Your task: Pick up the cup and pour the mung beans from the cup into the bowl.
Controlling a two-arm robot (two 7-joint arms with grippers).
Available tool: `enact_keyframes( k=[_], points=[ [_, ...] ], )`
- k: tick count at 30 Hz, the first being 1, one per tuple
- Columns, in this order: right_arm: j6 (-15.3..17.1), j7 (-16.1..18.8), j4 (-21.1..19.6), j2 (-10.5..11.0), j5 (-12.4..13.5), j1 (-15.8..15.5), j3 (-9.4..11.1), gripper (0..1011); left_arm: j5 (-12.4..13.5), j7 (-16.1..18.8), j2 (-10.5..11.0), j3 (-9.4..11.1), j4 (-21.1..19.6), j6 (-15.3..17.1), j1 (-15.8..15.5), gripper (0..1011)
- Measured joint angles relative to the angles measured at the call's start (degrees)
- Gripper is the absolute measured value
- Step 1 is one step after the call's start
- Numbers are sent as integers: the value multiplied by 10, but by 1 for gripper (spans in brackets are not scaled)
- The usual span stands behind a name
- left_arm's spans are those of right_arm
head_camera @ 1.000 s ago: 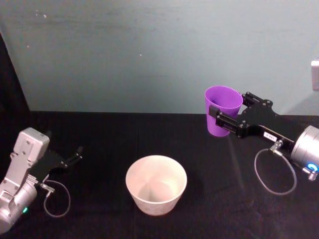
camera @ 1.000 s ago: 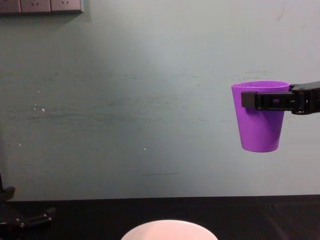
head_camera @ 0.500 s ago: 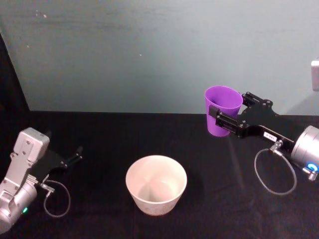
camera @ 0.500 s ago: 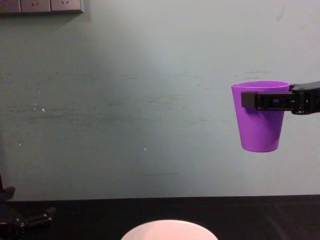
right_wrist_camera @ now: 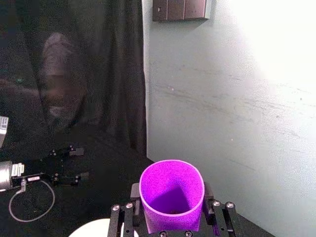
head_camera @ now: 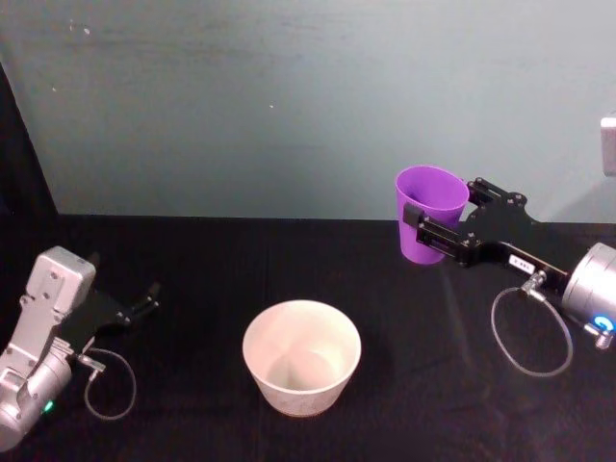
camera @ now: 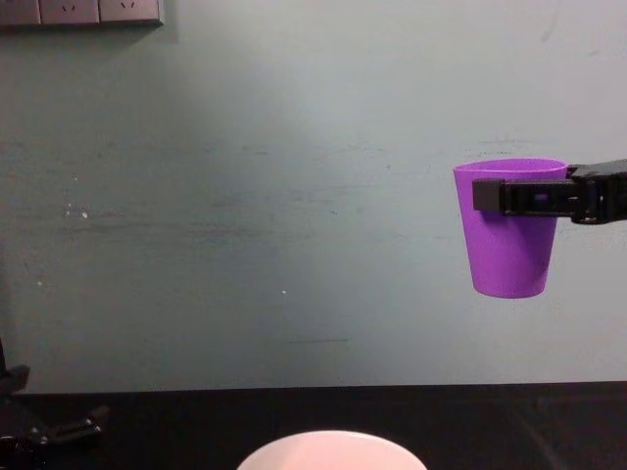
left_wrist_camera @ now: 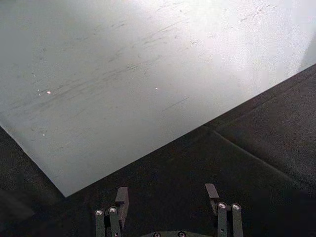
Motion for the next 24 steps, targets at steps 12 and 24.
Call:
enact_keyframes(
  k=[12, 24],
  points=[
    [0, 0, 0, 0, 0, 0, 0, 723, 0, 0, 0, 0, 0, 0, 0, 1003],
    [0, 0, 0, 0, 0, 0, 0, 723, 0, 0, 0, 0, 0, 0, 0, 1004]
  ],
)
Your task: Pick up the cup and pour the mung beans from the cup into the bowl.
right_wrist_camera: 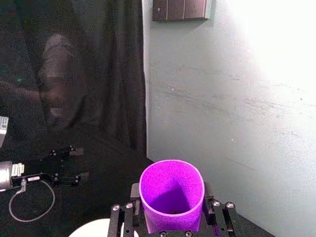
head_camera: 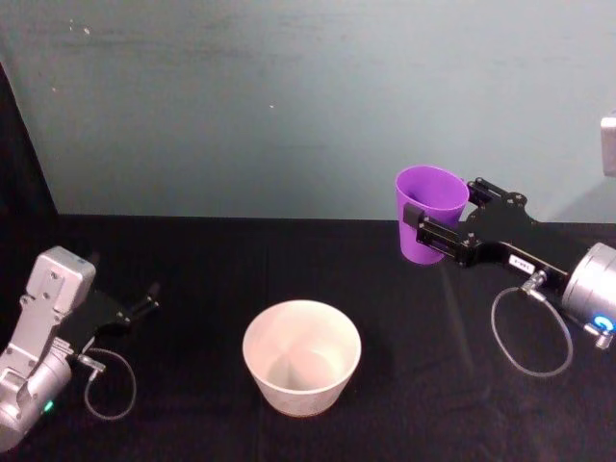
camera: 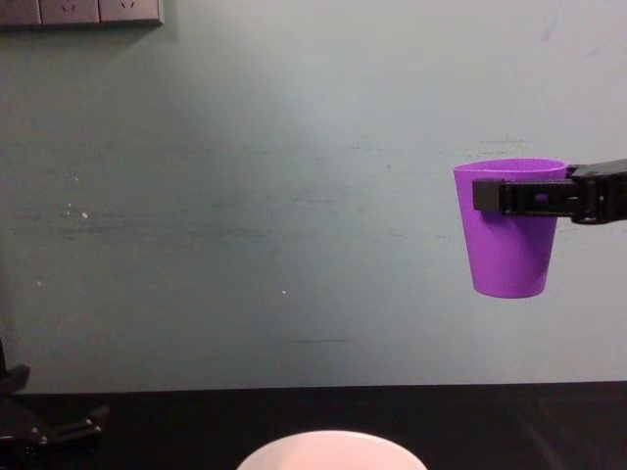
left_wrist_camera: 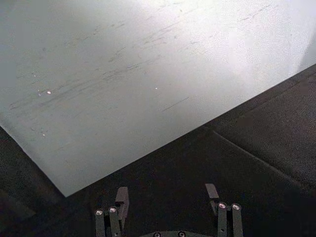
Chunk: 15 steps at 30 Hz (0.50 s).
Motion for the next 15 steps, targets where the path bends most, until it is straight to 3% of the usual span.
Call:
enact_keyframes(
  k=[15],
  points=[
    [0, 0, 0, 0, 0, 0, 0, 723, 0, 0, 0, 0, 0, 0, 0, 1004]
  ],
)
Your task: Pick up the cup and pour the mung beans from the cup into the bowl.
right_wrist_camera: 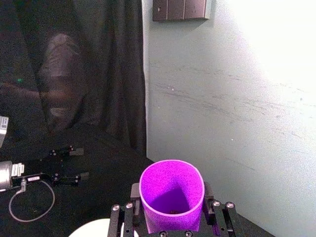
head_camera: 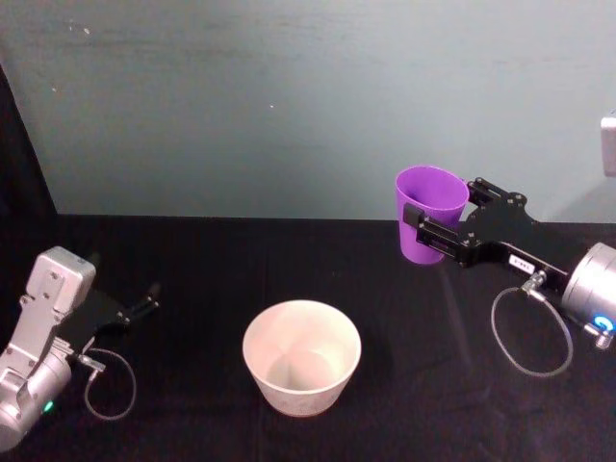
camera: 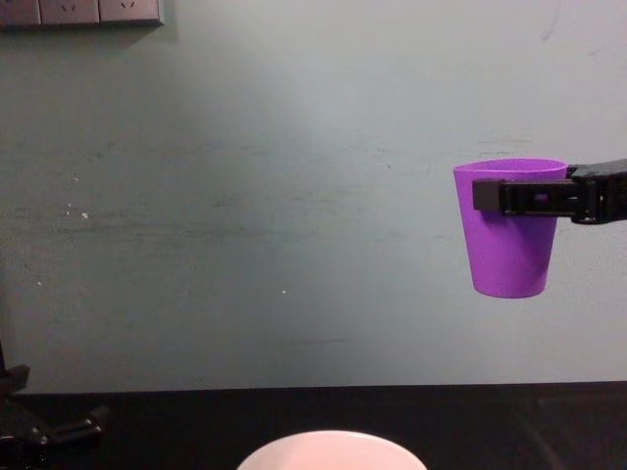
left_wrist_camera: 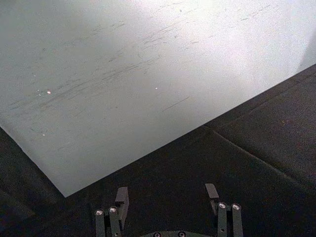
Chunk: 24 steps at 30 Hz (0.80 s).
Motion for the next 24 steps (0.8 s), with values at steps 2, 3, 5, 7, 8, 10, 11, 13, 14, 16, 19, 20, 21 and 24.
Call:
enact_keyframes(
  k=[2, 3, 5, 7, 8, 10, 11, 13, 14, 16, 19, 20, 21, 24],
  points=[
    [0, 0, 0, 0, 0, 0, 0, 723, 0, 0, 0, 0, 0, 0, 0, 1004],
    [0, 0, 0, 0, 0, 0, 0, 723, 0, 0, 0, 0, 0, 0, 0, 1003],
    [0, 0, 0, 0, 0, 0, 0, 722, 0, 0, 0, 0, 0, 0, 0, 1003],
    [0, 0, 0, 0, 0, 0, 0, 723, 0, 0, 0, 0, 0, 0, 0, 1004],
    [0, 0, 0, 0, 0, 0, 0, 723, 0, 0, 0, 0, 0, 0, 0, 1003],
    [0, 0, 0, 0, 0, 0, 0, 723, 0, 0, 0, 0, 0, 0, 0, 1004],
    [0, 0, 0, 0, 0, 0, 0, 723, 0, 0, 0, 0, 0, 0, 0, 1003],
    [0, 0, 0, 0, 0, 0, 0, 723, 0, 0, 0, 0, 0, 0, 0, 1003],
    [0, 0, 0, 0, 0, 0, 0, 723, 0, 0, 0, 0, 0, 0, 0, 1004],
    [0, 0, 0, 0, 0, 0, 0, 723, 0, 0, 0, 0, 0, 0, 0, 1004],
    [0, 0, 0, 0, 0, 0, 0, 723, 0, 0, 0, 0, 0, 0, 0, 1003],
    [0, 0, 0, 0, 0, 0, 0, 723, 0, 0, 0, 0, 0, 0, 0, 1003],
    [0, 0, 0, 0, 0, 0, 0, 723, 0, 0, 0, 0, 0, 0, 0, 1004],
    [0, 0, 0, 0, 0, 0, 0, 723, 0, 0, 0, 0, 0, 0, 0, 1004]
  ],
)
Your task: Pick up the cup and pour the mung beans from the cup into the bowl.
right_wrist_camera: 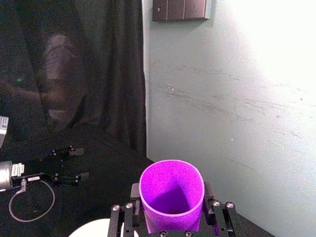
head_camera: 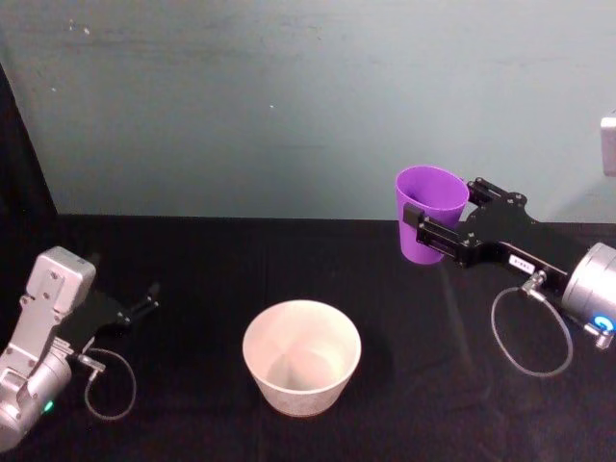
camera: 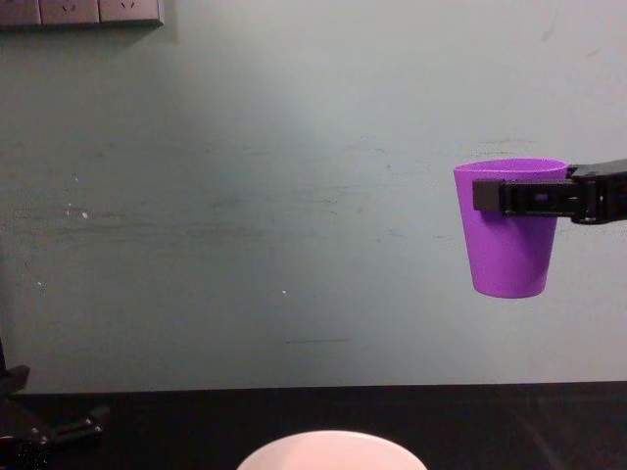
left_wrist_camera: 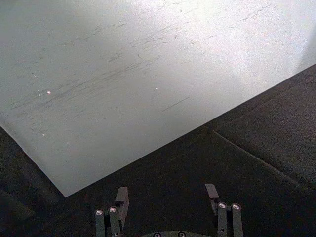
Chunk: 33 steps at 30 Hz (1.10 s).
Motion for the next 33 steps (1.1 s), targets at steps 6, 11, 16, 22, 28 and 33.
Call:
enact_keyframes(
  k=[6, 11, 16, 22, 28, 33],
  points=[
    [0, 0, 0, 0, 0, 0, 0, 723, 0, 0, 0, 0, 0, 0, 0, 1004],
    [0, 0, 0, 0, 0, 0, 0, 723, 0, 0, 0, 0, 0, 0, 0, 1004],
    [0, 0, 0, 0, 0, 0, 0, 723, 0, 0, 0, 0, 0, 0, 0, 1003],
    [0, 0, 0, 0, 0, 0, 0, 723, 0, 0, 0, 0, 0, 0, 0, 1003],
    [0, 0, 0, 0, 0, 0, 0, 723, 0, 0, 0, 0, 0, 0, 0, 1004],
    [0, 0, 0, 0, 0, 0, 0, 723, 0, 0, 0, 0, 0, 0, 0, 1003]
  ],
)
